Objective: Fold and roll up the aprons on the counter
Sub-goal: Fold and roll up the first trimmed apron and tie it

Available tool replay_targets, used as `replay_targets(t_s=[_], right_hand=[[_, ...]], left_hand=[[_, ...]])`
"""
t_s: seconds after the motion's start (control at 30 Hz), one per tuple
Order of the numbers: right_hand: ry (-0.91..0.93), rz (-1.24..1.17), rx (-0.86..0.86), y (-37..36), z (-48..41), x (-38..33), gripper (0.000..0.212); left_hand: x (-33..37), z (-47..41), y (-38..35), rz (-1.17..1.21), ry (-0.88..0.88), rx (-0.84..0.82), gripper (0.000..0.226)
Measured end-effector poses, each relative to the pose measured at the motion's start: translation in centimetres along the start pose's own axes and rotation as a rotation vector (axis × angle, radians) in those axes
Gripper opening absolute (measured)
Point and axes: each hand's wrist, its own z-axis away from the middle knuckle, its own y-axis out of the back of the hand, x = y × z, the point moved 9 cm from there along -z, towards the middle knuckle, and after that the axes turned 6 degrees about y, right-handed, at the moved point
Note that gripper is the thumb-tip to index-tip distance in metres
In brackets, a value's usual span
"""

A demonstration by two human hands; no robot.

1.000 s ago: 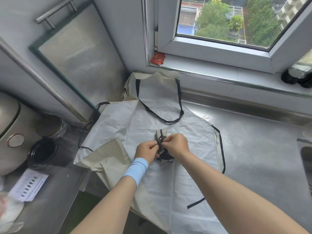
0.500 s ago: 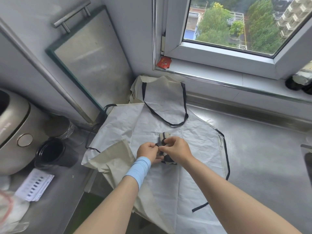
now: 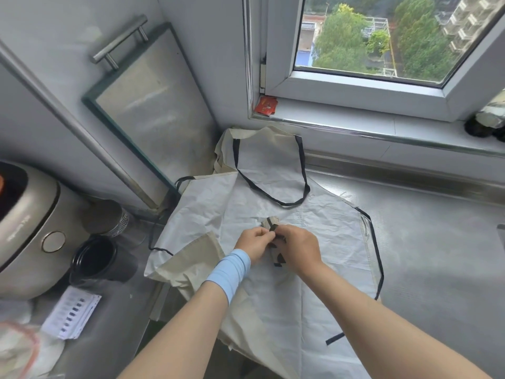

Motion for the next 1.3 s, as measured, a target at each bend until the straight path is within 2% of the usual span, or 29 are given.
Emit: replay_targets(t_s=[0.07, 0.1, 0.2, 0.27, 0.33, 0.43, 0.53, 0.6, 0.77, 0.87, 0.97, 1.07, 1.13, 1.17, 1.23, 1.3], right_hand=[[-0.08, -0.075, -0.005, 0.2, 0.0, 0.9, 0.011], [-0.112, -0.099, -0.008, 0.3, 0.1, 1.3, 0.018], [-0.188, -0.166, -0.034, 0.6, 0.1, 2.2, 0.026], [-0.247, -0.247, -0.054, 0.6, 0.0, 3.0, 0.025], [-0.317, -0.351, -0.058, 0.8, 0.1, 4.2, 0.024], [-0.437, -0.53, 0.016, 1.7, 0.4, 5.9, 0.026], [-0.556, -0.772, 0.09, 2.2, 0.9, 6.7, 0.02], [-0.572, -0.827, 0.085, 2.6, 1.2, 6.4, 0.018], [-0.514, -0.718, 0.041, 4.5, 0.4, 5.5, 0.022], [-0.417, -0.636, -0.023, 7.2, -1.0, 4.3, 0.026], [-0.289, -0.507, -0.043, 11.3, -2.9, 3.0, 0.02], [-0.198, -0.484, -0.014, 15.2, -4.4, 1.1, 0.018], [-0.162, -0.567, 0.018, 17.5, -5.3, -0.4, 0.022], [-0.152, -0.595, 0.028, 18.6, -5.7, -1.1, 0.024], [-0.108, -0.555, 0.013, 20.6, -6.5, -2.9, 0.027], [-0.023, -0.385, -0.04, 22.2, -7.1, -4.9, 0.033]], left_hand=[[1.5, -0.2, 1.0, -0.063, -0.106, 0.092, 0.009], [2.1, -0.5, 1.3, -0.14, -0.155, 0.112, 0.012], [3.8, -1.6, -0.4, -0.675, -0.337, 0.004, 0.061], [4.5, -2.1, -2.0, -0.936, -0.404, -0.101, 0.076], [5.1, -2.7, -3.0, -1.052, -0.415, -0.16, 0.069], [5.7, -2.7, -3.3, -1.196, -0.455, -0.117, 0.051], [4.6, -2.6, -3.5, -1.059, -0.449, -0.12, 0.039], [3.8, -2.4, -3.8, -0.959, -0.423, -0.139, 0.034], [3.2, -1.4, -3.6, -0.699, -0.303, -0.179, 0.034], [4.8, 0.0, -3.4, -0.537, -0.249, -0.252, 0.037], [6.4, 1.5, -2.9, -0.56, -0.118, -0.316, 0.027], [8.4, 3.0, -1.9, -0.57, -0.034, -0.266, 0.042], [10.4, 4.3, -1.6, -0.462, 0.009, -0.22, 0.048], [11.7, 4.9, -1.5, -0.443, -0.007, -0.189, 0.046], [15.0, 6.3, -1.2, -0.558, -0.103, -0.11, 0.037], [16.9, 7.8, -0.9, -0.706, -0.123, -0.061, 0.029]])
